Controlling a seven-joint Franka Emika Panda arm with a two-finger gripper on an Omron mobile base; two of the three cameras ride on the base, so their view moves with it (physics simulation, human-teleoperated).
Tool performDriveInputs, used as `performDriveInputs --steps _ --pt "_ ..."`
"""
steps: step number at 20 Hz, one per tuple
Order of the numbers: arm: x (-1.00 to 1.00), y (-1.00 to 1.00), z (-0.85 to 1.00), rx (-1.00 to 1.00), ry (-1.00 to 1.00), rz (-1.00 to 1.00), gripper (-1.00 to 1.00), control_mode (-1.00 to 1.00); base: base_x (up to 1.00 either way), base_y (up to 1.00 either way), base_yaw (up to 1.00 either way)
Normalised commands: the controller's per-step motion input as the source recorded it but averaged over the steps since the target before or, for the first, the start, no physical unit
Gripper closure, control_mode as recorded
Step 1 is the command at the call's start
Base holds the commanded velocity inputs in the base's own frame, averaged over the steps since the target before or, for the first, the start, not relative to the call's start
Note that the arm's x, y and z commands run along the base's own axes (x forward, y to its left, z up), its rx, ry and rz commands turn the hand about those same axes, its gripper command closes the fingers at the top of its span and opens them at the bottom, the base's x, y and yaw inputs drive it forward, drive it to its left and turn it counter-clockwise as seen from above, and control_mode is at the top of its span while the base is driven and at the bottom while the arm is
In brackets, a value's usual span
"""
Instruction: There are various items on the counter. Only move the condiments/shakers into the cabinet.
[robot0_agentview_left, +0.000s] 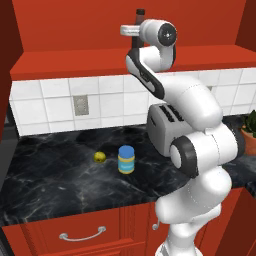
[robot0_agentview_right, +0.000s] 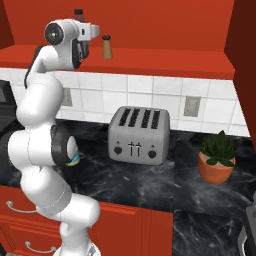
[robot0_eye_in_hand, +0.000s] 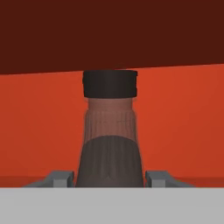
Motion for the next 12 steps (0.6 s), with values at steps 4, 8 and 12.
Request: performDriveInputs --steps 4,8,12 --pt "0.32 0.00 -0.32 0.00 0.01 0.00 1.00 -1.00 0.00 0.00 0.00" --pt "0.11 0.00 -0.41 0.00 0.00 0.00 1.00 -1.00 0.00 0.00 0.00" --pt "0.00 0.00 -0.49 0.00 0.00 0.00 1.00 -1.00 0.00 0.00 0.00"
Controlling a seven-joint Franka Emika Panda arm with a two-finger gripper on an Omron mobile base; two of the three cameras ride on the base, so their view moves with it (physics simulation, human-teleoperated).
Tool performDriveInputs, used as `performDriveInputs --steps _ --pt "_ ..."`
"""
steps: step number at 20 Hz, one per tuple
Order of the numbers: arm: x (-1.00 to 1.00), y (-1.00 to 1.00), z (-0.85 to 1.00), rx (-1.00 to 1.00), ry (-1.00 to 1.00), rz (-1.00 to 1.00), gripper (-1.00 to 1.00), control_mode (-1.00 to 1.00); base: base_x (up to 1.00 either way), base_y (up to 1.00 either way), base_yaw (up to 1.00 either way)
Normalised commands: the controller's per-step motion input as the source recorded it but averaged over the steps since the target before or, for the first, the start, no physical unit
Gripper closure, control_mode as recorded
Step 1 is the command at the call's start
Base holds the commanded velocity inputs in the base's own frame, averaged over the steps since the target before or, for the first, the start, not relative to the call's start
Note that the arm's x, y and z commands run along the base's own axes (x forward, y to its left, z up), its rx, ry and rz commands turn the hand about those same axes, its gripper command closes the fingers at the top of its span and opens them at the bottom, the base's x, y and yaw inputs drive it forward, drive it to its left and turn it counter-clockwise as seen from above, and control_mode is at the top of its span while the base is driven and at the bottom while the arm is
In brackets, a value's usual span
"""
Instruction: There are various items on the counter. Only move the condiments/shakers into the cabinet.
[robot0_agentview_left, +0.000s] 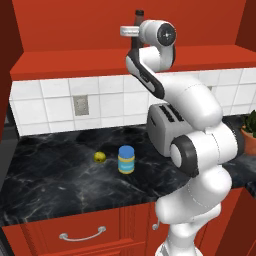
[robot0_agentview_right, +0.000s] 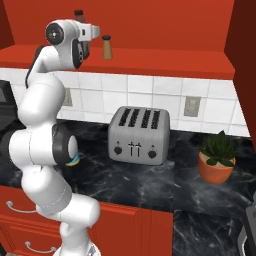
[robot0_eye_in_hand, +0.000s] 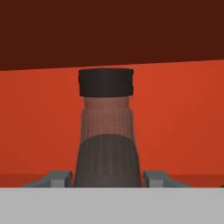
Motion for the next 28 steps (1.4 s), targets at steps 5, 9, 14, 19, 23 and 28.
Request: performDriveInputs --steps 5,9,14,19,23,28 --pt "0.00 0.00 -0.43 0.00 0.00 0.00 1.00 -1.00 0.00 0.00 0.00" --pt "0.00 0.00 -0.09 0.01 0.01 0.00 1.00 -1.00 0.00 0.00 0.00" --pt "0.01 0.00 0.00 0.00 0.01 0.00 -1.00 -1.00 0.00 0.00 0.00" --pt "-0.33 0.04 0.00 0.00 -0.01 0.00 -1.00 -1.00 0.00 0.00 0.00" --pt "-0.92 0.08 0.00 0.00 -0.08 0.00 -1.00 -1.00 0.00 0.00 0.00" --pt "-1.00 0.04 -0.01 0.00 -0.05 0.00 -1.00 -1.00 0.00 0.00 0.00"
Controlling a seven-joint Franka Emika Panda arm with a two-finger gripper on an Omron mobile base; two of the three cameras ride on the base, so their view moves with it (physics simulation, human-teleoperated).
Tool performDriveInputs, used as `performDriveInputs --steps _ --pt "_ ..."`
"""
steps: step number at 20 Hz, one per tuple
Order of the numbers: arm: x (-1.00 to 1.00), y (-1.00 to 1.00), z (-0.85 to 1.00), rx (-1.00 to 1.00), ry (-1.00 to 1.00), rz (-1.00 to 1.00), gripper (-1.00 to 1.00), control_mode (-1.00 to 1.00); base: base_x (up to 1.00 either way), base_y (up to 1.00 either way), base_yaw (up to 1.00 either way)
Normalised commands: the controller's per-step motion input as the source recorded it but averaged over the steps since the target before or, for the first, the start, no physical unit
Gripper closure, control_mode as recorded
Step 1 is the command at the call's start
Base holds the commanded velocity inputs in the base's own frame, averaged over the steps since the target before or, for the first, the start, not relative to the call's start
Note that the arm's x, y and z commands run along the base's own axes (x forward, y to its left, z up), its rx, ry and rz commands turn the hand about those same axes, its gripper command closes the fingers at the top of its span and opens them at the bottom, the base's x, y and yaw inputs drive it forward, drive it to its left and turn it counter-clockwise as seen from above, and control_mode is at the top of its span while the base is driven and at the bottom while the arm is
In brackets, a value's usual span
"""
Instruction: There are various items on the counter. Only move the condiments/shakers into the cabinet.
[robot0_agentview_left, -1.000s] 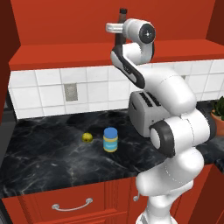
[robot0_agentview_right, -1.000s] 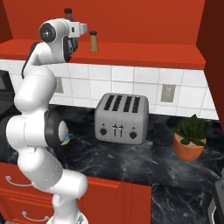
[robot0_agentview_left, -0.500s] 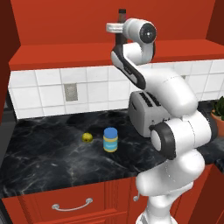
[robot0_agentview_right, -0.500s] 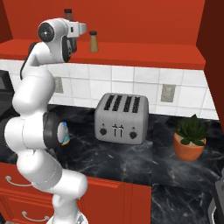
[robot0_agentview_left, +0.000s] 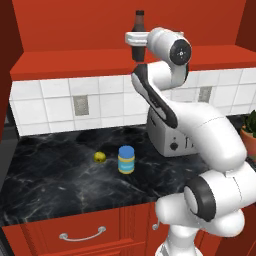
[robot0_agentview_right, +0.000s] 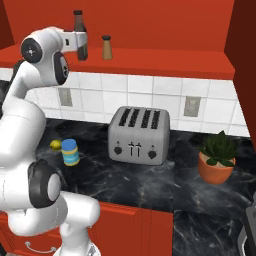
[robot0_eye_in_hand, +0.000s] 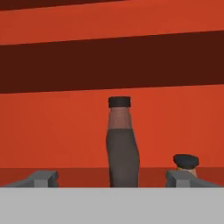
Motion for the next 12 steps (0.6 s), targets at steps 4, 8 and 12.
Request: performDriveInputs --steps 4,8,12 --pt "-1.00 0.05 -0.15 0.00 0.01 -0.09 -1.00 -1.00 0.00 0.00 0.00" --pt "-1.00 0.15 -0.39 0.00 0.11 -0.19 -1.00 -1.00 0.00 0.00 0.00" --pt "-1.00 0.19 -0.51 0.00 0.20 -0.24 -1.00 -1.00 0.00 0.00 0.00"
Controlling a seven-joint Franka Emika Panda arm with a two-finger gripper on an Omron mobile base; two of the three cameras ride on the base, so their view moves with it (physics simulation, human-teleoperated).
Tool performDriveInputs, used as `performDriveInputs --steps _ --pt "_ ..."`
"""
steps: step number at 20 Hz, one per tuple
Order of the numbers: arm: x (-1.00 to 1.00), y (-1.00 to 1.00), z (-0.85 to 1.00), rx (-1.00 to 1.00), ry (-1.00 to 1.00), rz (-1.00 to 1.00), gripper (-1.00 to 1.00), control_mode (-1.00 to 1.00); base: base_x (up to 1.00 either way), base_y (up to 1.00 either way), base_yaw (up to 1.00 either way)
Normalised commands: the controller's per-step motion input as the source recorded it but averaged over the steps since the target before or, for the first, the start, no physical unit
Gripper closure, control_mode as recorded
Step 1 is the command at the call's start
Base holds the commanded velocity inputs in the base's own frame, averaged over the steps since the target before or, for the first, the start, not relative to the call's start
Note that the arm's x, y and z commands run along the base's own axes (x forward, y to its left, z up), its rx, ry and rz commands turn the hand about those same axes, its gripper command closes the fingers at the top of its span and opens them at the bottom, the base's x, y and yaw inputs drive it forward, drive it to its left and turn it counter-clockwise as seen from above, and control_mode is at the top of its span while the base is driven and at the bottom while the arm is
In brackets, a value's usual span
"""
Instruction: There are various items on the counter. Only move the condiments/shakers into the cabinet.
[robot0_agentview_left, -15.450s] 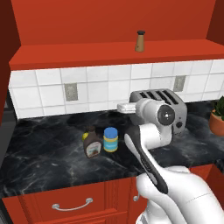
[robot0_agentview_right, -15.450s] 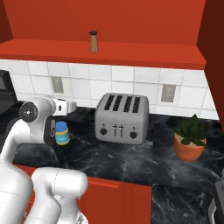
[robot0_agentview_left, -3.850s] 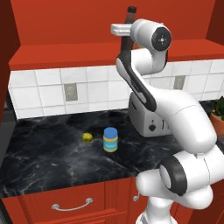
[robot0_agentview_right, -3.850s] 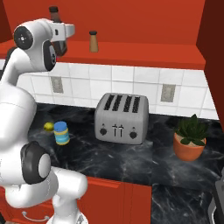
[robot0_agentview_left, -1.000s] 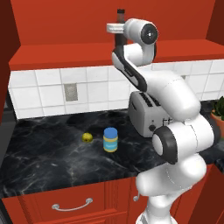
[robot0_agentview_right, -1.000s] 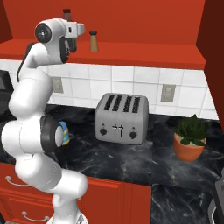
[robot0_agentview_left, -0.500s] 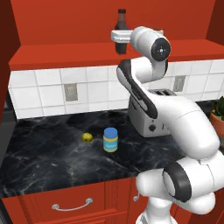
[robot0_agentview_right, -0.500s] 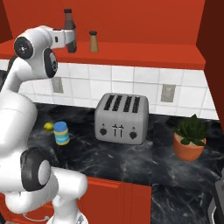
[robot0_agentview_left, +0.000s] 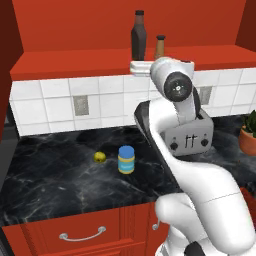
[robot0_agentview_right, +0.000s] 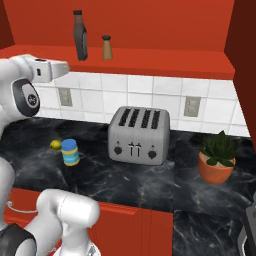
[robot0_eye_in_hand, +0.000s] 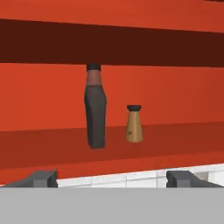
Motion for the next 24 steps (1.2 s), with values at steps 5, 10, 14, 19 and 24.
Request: performDriveInputs --steps 5,10,14,19,24 --pt "-1.00 0.30 -0.74 0.00 0.21 -0.29 -1.00 -1.00 0.00 0.00 0.00" --pt "-1.00 0.33 -0.91 0.00 0.23 -0.35 -1.00 -1.00 0.00 0.00 0.00" --pt "-0.99 0.21 -0.97 0.00 0.11 -0.33 -1.00 -1.00 0.00 0.00 0.00" --pt "-0.40 0.08 -0.79 -0.02 -0.01 -0.22 -1.00 -1.00 0.00 0.00 0.00" --pt "0.23 0.04 -0.49 -0.13 -0.10 -0.14 -1.00 -1.00 0.00 0.00 0.00"
